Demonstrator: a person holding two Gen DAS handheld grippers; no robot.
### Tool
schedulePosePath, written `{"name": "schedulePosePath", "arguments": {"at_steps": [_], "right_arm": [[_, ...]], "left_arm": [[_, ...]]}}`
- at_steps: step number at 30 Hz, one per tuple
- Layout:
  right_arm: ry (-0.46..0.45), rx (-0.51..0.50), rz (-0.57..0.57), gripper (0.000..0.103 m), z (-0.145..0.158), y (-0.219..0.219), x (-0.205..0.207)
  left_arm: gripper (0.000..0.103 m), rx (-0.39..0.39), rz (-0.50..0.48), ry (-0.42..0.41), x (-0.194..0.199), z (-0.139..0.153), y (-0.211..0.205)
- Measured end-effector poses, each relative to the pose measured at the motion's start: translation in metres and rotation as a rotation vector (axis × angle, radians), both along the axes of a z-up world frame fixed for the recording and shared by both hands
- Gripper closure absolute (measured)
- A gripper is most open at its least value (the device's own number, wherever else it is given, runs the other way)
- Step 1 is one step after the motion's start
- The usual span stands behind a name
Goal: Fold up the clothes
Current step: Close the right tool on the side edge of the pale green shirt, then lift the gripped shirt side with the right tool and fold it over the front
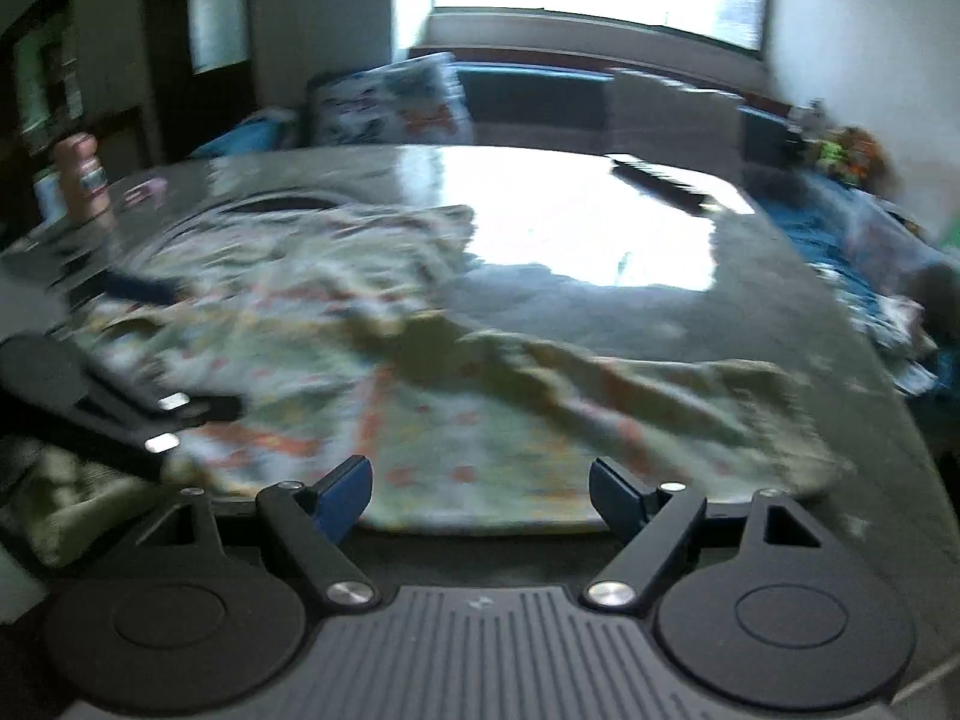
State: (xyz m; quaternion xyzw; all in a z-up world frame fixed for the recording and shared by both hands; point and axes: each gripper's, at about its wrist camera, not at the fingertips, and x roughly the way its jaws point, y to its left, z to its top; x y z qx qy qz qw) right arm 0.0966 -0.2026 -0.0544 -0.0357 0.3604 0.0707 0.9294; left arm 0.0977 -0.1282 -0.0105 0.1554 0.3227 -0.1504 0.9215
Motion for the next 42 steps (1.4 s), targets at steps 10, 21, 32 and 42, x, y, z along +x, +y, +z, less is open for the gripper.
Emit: {"name": "schedulePosePath", "arguments": {"at_steps": [10,21,32,42], "right_arm": [[-0.035,-0.005,-0.325,0.032,-0.016,-0.084,0.02],[-0.025,0.078,-0.463,0.054,-0.033,-0.121,0.026],[-0.065,0.167,-0.466,0.096,-0.026,-0.119,0.025],[-0.21,0.242,-0.379,0.098,0.029,-0.103,0.011]], "left_arm": [[0.0,-0.003,0.002,-0.004,0.004,0.008,-0.005],[0.0,0.015,-0.01,0.029,0.011,0.01,-0.025],[0.0,0.031,-0.025,0.064,0.014,0.001,-0.036],[0.0,0.02,-0.049,0.075,0.011,-0.004,-0.042]]}}
